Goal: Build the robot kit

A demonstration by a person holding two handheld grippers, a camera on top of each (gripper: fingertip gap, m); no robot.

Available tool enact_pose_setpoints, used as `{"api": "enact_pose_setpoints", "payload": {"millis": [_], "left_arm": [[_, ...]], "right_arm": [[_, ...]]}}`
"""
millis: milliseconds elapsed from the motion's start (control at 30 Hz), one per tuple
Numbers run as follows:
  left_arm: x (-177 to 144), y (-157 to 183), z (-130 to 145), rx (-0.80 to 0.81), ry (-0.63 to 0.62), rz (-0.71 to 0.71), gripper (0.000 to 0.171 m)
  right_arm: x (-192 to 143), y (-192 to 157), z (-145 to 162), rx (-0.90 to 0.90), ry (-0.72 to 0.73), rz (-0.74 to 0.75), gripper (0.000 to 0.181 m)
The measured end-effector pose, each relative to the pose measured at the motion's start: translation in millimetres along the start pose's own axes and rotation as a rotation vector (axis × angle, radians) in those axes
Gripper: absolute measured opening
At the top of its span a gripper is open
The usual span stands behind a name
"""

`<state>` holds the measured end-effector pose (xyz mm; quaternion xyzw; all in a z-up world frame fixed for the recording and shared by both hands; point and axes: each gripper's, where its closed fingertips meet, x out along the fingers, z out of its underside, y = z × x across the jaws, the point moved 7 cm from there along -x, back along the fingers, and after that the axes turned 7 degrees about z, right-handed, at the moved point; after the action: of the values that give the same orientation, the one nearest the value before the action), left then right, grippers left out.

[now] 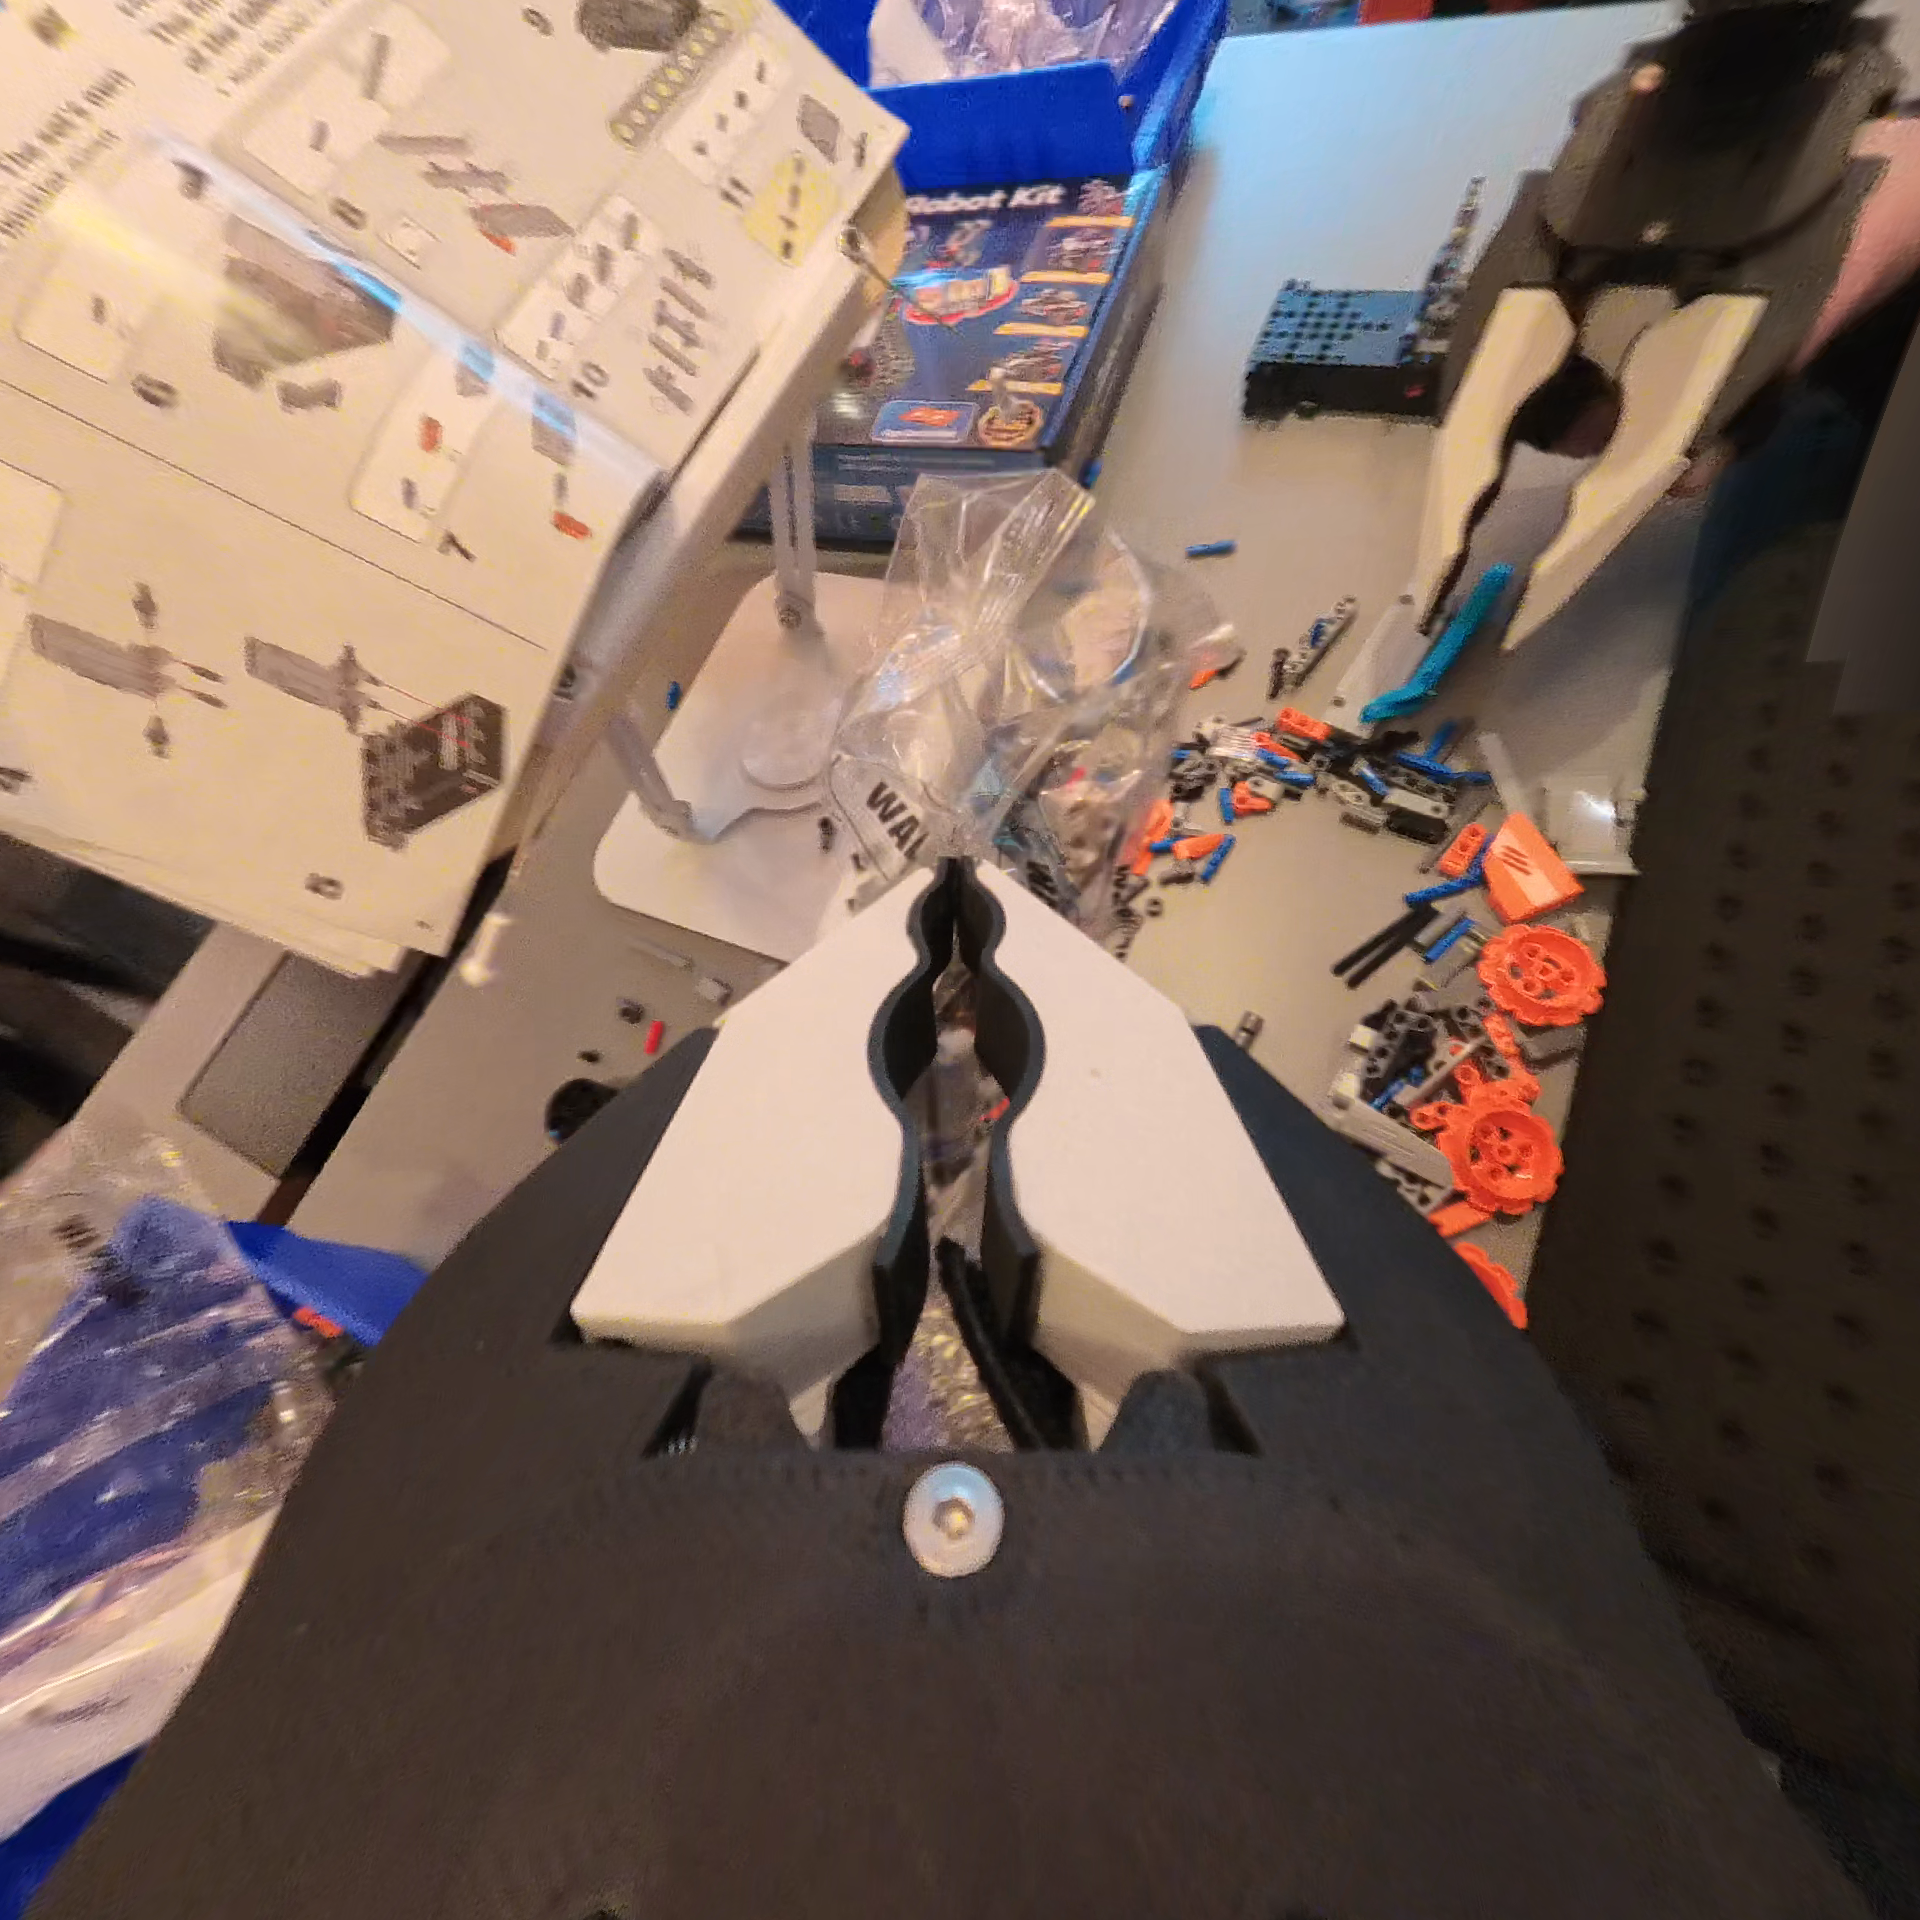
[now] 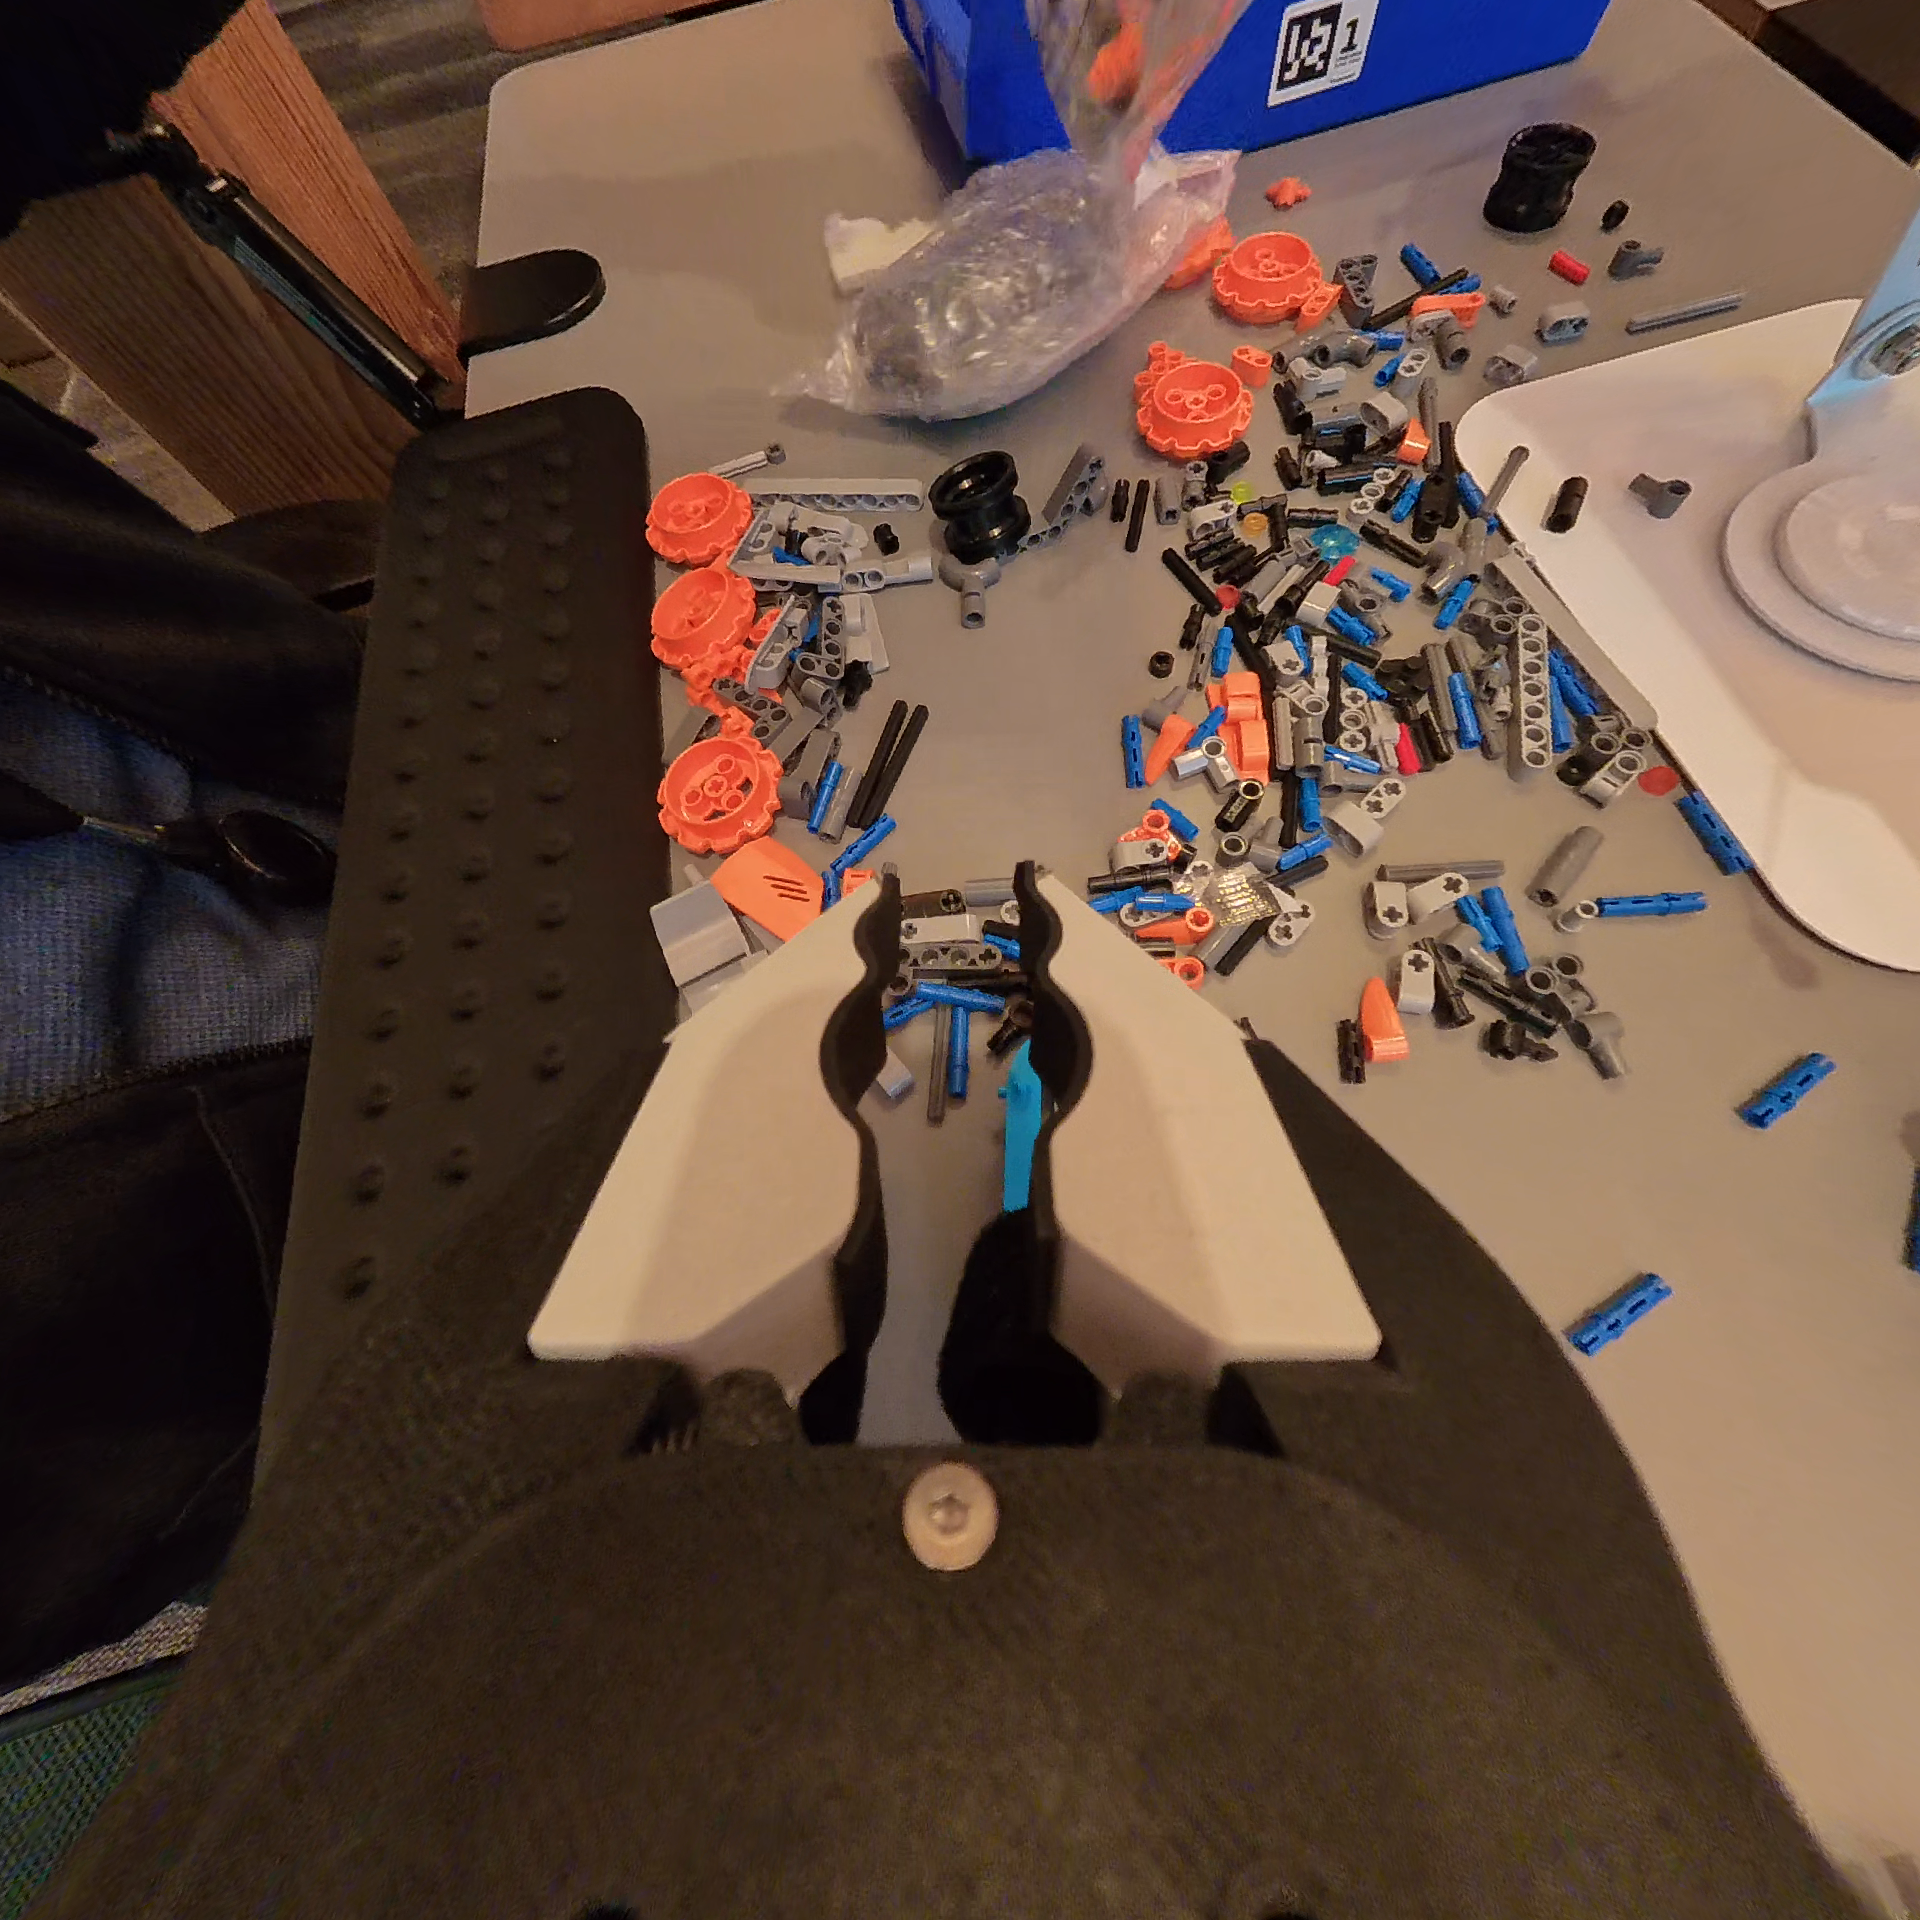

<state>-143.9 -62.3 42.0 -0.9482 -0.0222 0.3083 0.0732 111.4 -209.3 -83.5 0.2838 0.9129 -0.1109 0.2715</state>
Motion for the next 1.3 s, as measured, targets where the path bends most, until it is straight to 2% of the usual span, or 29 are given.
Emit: {"api": "enact_pose_setpoints", "payload": {"millis": [133, 333, 433, 700, 833, 967, 1033, 1100, 1167, 1233, 1300], "left_arm": [[6.0, 13.5, 29.4, 0.025, -0.018, -0.053, 0.000], [11.5, 27.1, 50.0, 0.057, -0.022, -0.060, 0.000], [16.7, 40.3, 59.8, 0.181, -0.052, -0.047, 0.000], [24.6, 56.4, 94.4, 0.319, -0.195, -0.062, 0.001], [28.1, 67.4, 112.7, 0.401, -0.291, -0.087, 0.016], [37.5, 69.3, 129.5, 0.484, -0.371, -0.172, 0.050], [45.2, 70.8, 140.7, 0.565, -0.438, -0.219, 0.055], [51.5, 69.6, 151.0, 0.611, -0.467, -0.267, 0.051], [52.8, 65.0, 151.9, 0.688, -0.457, -0.376, 0.025], [55.1, 62.2, 152.9, 0.707, -0.463, -0.419, 0.003], [56.5, 60.6, 151.6, 0.721, -0.466, -0.450, 0.000]], "right_arm": [[0.8, -0.6, 0.4, 0.000, -0.003, -0.009, 0.020], [3.8, -4.6, -2.2, -0.014, -0.005, -0.015, 0.021], [5.4, -5.6, -1.9, -0.014, -0.011, -0.022, 0.021], [7.0, -9.0, -0.6, -0.014, -0.013, -0.043, 0.020], [8.6, -11.3, -0.4, -0.019, -0.017, -0.056, 0.020], [8.2, -12.0, -0.7, -0.017, -0.014, -0.059, 0.020], [7.3, -11.9, -1.1, -0.013, -0.008, -0.059, 0.020], [6.7, -11.8, -1.2, -0.012, -0.005, -0.058, 0.020], [6.8, -11.7, -1.1, -0.011, -0.004, -0.059, 0.020], [6.8, -11.5, -1.1, -0.010, -0.002, -0.059, 0.019], [5.9, -10.9, -0.9, -0.007, 0.000, -0.058, 0.019]]}}
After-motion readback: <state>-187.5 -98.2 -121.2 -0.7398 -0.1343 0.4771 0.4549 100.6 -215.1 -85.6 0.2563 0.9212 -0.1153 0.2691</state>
